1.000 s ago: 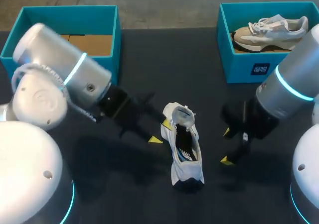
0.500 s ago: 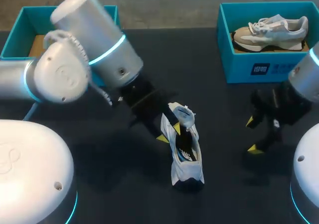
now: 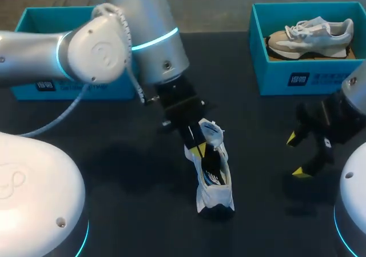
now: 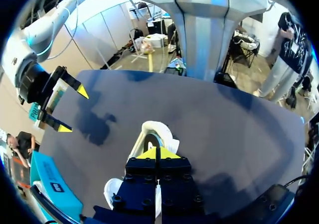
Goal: Take the shoe out of the shoebox, open the shoe tongue, remove and reinsert the insole, then place the shoe into the shoebox
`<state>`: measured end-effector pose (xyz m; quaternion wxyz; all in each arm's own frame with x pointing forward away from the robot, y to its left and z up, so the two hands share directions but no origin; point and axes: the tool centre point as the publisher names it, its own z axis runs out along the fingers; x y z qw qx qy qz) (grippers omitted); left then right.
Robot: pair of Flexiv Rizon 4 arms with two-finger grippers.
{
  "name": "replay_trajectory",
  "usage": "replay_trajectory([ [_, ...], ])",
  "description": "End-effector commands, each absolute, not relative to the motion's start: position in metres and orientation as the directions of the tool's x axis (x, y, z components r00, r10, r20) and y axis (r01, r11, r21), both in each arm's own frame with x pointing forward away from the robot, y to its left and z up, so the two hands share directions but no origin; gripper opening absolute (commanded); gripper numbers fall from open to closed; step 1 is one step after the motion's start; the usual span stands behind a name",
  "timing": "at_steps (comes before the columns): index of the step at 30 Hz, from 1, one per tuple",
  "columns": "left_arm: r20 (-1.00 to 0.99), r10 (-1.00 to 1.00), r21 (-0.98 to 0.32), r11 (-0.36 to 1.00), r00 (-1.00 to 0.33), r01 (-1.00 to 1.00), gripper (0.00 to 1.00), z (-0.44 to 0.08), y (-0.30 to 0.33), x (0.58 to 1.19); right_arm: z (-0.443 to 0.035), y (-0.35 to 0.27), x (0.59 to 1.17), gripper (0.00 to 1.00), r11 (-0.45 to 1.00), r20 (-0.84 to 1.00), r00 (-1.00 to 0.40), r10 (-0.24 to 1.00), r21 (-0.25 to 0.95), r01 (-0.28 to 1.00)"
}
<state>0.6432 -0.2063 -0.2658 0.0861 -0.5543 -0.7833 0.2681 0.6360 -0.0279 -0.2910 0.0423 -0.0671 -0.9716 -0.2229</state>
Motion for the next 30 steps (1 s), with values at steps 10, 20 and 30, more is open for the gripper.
replay_trajectory([
  [10,0.025,0.963,-0.484,0.247,-0.268,0.840,0.00,-0.306,-0.211,0.639,-0.291,-0.028,0.634,1.00,0.892,0.109,-0.988,0.113,0.427,0.150],
  [20,0.068,0.973,-0.462,0.228,-0.222,0.857,0.00,-0.330,-0.215,0.637,-0.291,-0.028,0.634,1.00,0.892,0.109,-0.988,0.113,0.427,0.150],
  [30,0.084,0.982,-0.441,0.187,-0.168,0.878,0.00,-0.342,-0.226,0.631,-0.291,-0.028,0.634,1.00,0.892,0.109,-0.988,0.113,0.427,0.150],
])
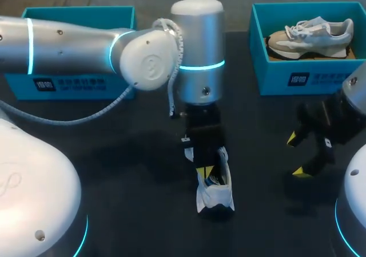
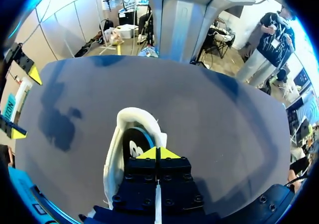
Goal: Take the shoe out of the shoebox, open the shoe tongue, remove and reinsert the insole, then place the shoe into the shoebox
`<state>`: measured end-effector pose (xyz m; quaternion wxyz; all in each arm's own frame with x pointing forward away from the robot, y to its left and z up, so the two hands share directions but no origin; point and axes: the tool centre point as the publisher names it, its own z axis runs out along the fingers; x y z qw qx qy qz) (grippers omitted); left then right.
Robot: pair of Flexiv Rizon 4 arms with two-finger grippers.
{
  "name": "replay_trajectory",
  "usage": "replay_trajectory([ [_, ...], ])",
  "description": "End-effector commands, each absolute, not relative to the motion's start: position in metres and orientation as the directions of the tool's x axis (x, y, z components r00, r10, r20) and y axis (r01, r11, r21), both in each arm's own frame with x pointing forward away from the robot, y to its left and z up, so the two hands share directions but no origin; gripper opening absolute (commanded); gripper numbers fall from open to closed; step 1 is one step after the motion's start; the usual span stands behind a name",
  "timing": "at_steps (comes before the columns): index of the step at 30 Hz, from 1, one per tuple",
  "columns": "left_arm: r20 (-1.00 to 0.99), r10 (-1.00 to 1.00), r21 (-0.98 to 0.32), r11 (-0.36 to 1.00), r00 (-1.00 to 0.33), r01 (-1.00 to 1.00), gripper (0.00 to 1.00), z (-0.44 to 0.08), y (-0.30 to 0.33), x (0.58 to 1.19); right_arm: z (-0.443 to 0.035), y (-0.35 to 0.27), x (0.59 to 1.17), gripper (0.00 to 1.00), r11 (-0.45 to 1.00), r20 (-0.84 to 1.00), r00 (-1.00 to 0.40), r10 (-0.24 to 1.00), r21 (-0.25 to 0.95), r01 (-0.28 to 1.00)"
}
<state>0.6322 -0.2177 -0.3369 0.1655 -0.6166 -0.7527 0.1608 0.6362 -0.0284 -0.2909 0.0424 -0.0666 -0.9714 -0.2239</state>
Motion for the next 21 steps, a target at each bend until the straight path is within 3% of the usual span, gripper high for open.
replay_trajectory([
  [1,0.084,0.982,-0.440,0.187,-0.167,0.878,0.00,-0.343,-0.227,0.631,-0.291,-0.028,0.634,1.00,0.892,0.109,-0.988,0.113,0.427,0.150],
  [21,0.105,0.983,-0.425,0.180,-0.149,0.887,0.00,-0.367,-0.226,0.625,-0.291,-0.028,0.634,1.00,0.892,0.109,-0.988,0.113,0.427,0.150],
])
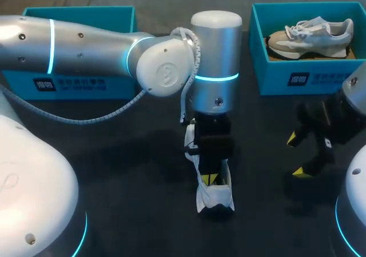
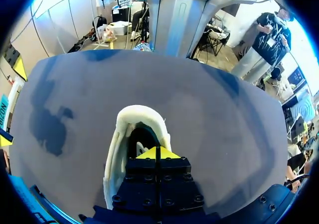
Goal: Take the shoe out of the shoebox, open the shoe tongue, remove and reinsert the insole, then place the shoe into the shoebox
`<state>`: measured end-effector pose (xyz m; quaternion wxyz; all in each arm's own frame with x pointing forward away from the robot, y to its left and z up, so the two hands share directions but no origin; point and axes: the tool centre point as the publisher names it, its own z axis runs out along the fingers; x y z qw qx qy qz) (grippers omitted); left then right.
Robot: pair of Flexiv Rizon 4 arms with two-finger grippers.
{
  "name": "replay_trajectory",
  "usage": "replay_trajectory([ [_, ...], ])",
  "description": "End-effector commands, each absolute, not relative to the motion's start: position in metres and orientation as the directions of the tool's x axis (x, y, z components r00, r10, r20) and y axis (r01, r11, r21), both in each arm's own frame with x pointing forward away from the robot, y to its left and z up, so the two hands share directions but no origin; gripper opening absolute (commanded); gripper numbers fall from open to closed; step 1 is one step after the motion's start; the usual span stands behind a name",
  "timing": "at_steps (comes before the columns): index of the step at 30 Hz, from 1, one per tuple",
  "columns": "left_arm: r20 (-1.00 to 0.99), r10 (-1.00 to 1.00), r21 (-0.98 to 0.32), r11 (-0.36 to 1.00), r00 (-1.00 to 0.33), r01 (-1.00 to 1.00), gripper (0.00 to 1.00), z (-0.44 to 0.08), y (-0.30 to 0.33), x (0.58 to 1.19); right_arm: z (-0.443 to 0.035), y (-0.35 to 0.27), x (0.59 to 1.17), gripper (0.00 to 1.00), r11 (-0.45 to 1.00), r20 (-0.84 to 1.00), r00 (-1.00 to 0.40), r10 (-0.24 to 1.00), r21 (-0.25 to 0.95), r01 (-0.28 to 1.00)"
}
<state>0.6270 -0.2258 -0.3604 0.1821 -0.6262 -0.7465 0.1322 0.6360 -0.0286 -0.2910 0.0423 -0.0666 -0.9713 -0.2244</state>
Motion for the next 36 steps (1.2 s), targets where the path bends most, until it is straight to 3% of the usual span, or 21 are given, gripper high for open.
replay_trajectory([
  [1,0.106,0.983,-0.425,0.180,-0.148,0.887,0.00,-0.370,-0.226,0.625,-0.291,-0.028,0.634,1.00,0.892,0.109,-0.988,0.113,0.427,0.150],
  [20,0.038,0.975,-0.366,0.216,-0.218,0.905,0.00,-0.408,-0.234,0.637,-0.291,-0.028,0.634,1.00,0.892,0.109,-0.988,0.113,0.427,0.150],
  [29,-0.040,0.973,-0.347,0.200,-0.228,0.916,0.00,-0.366,-0.231,0.642,-0.291,-0.028,0.634,1.00,0.892,0.109,-0.988,0.113,0.427,0.150],
  [36,-0.029,0.980,-0.419,0.166,-0.195,0.893,0.00,-0.352,-0.237,0.637,-0.291,-0.028,0.634,1.00,0.892,0.109,-0.988,0.113,0.427,0.150],
])
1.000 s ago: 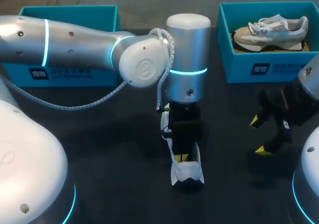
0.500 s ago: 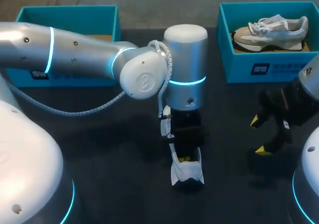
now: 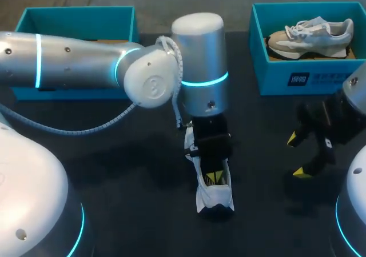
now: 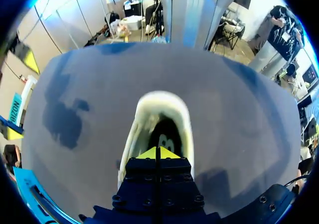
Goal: Take the shoe out of the shoebox, open the shoe tongue, remove and reinsert the insole, then place the shoe into the shoebox
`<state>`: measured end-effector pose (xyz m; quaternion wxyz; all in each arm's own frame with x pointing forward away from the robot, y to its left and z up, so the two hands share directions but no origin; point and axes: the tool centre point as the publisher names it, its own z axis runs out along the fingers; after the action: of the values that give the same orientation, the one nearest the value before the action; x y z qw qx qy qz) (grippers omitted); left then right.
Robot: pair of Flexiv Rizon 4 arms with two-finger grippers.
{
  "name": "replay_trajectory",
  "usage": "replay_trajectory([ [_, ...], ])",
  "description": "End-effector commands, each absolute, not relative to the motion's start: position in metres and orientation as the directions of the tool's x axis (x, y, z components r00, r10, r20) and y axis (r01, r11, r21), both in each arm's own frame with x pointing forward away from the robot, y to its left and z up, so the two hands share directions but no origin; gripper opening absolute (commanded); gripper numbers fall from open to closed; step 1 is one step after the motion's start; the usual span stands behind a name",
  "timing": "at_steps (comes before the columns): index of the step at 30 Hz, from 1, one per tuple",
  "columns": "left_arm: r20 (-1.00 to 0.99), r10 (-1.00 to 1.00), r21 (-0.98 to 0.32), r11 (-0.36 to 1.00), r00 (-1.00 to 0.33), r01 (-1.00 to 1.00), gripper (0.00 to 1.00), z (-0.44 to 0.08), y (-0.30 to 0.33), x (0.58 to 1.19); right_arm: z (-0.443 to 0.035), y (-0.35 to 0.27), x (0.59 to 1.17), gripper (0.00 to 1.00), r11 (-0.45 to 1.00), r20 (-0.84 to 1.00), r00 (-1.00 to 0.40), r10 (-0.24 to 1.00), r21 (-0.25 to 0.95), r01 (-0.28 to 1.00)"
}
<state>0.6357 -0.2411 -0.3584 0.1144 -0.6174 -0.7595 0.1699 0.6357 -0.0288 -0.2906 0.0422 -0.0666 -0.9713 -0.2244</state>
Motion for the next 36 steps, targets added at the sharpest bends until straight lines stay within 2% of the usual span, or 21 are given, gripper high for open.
replay_trajectory([
  [1,-0.021,0.982,-0.422,0.163,-0.190,0.892,0.00,-0.355,-0.239,0.635,-0.291,-0.028,0.634,1.00,0.892,0.109,-0.988,0.113,0.427,0.150],
  [15,0.037,0.988,-0.461,0.152,-0.153,0.874,0.00,-0.396,-0.257,0.616,-0.291,-0.028,0.634,1.00,0.892,0.109,-0.988,0.113,0.427,0.150],
  [22,0.045,0.980,-0.353,0.195,-0.191,0.915,0.00,-0.410,-0.249,0.630,-0.291,-0.028,0.634,1.00,0.892,0.109,-0.988,0.113,0.427,0.150],
  [31,0.009,0.973,-0.299,0.223,-0.230,0.928,0.00,-0.399,-0.243,0.650,-0.291,-0.028,0.634,1.00,0.892,0.109,-0.988,0.113,0.427,0.150],
  [36,-0.006,0.975,-0.315,0.207,-0.220,0.926,0.00,-0.388,-0.241,0.649,-0.291,-0.028,0.634,1.00,0.892,0.109,-0.988,0.113,0.427,0.150],
])
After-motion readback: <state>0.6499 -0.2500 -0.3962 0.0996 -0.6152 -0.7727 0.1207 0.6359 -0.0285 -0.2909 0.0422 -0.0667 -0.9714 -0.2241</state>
